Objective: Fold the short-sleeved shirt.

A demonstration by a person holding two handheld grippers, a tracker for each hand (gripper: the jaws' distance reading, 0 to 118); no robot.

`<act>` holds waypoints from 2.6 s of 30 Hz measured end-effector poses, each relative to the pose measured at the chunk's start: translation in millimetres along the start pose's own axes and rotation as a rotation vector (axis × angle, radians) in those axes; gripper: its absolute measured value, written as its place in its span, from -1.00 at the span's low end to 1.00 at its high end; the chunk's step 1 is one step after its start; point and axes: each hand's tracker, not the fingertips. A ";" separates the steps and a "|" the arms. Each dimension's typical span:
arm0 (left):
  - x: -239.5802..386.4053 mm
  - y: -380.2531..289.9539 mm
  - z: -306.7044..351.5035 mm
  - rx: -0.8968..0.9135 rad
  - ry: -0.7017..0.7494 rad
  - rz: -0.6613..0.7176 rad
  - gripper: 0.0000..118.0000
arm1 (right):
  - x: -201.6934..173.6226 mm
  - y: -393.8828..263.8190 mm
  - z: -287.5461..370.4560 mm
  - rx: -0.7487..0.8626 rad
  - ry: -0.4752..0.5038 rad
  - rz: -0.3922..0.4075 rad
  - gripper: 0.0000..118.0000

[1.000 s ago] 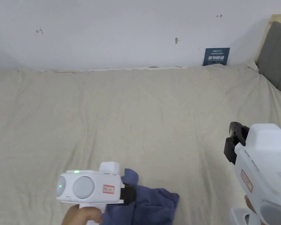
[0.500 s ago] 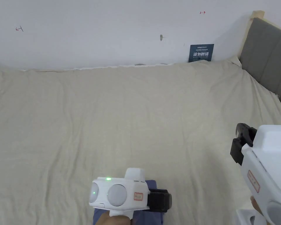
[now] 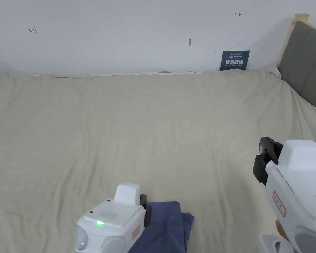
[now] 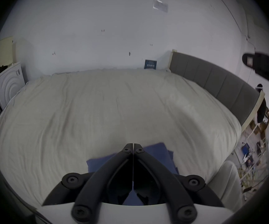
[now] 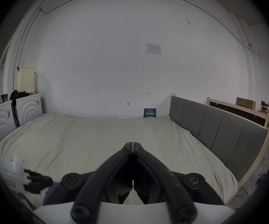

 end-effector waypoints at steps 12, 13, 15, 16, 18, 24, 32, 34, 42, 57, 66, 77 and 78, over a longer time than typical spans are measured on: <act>60.9 -68.4 -83.3 -0.231 -0.083 -0.070 -1.00 | 21.7 -6.9 0.2 -0.028 -0.039 0.007 -0.98; 62.4 -75.7 -89.2 -0.244 -0.062 -0.082 -1.00 | 23.8 -8.0 0.2 -0.032 -0.043 0.006 -0.98; 60.9 -73.8 -85.6 -0.195 -0.065 -0.082 -1.00 | 25.6 -9.6 0.3 -0.039 -0.049 0.008 -0.98; 68.1 -58.8 -66.7 -0.208 -0.065 -0.070 -1.00 | 25.7 -10.0 0.6 -0.042 -0.051 0.009 -0.98; 67.0 -54.8 -62.4 -0.210 -0.072 -0.072 -1.00 | 25.5 -10.6 1.0 -0.043 -0.053 0.006 -0.98; 43.2 -18.1 -18.0 0.026 -0.132 -0.004 -1.00 | 13.9 -1.6 7.5 -0.022 -0.032 0.009 -0.98; -13.4 56.3 60.4 0.341 0.004 -0.075 -1.00 | -15.7 14.9 13.7 0.037 0.013 0.010 -0.98; -30.5 68.7 75.0 0.394 0.059 -0.079 -1.00 | -24.1 18.1 14.8 0.052 0.018 0.018 -0.98; -97.8 85.5 110.0 0.534 0.242 -0.059 -1.00 | -51.1 22.6 16.6 0.102 0.040 0.016 -0.98; -139.8 63.9 127.4 0.563 0.368 0.006 -1.00 | -75.6 13.3 14.4 0.104 0.063 0.026 -0.98; -142.6 61.9 123.4 0.539 0.361 0.019 -1.00 | -122.6 -101.2 -20.1 -0.185 0.160 0.033 -0.98; -159.4 34.9 98.0 0.437 0.327 0.055 -1.00 | -161.9 -217.5 -53.4 -0.485 0.220 0.080 -0.98; -160.4 32.0 93.6 0.408 0.311 0.065 -1.00 | -162.9 -227.5 -58.0 -0.540 0.215 0.069 -0.98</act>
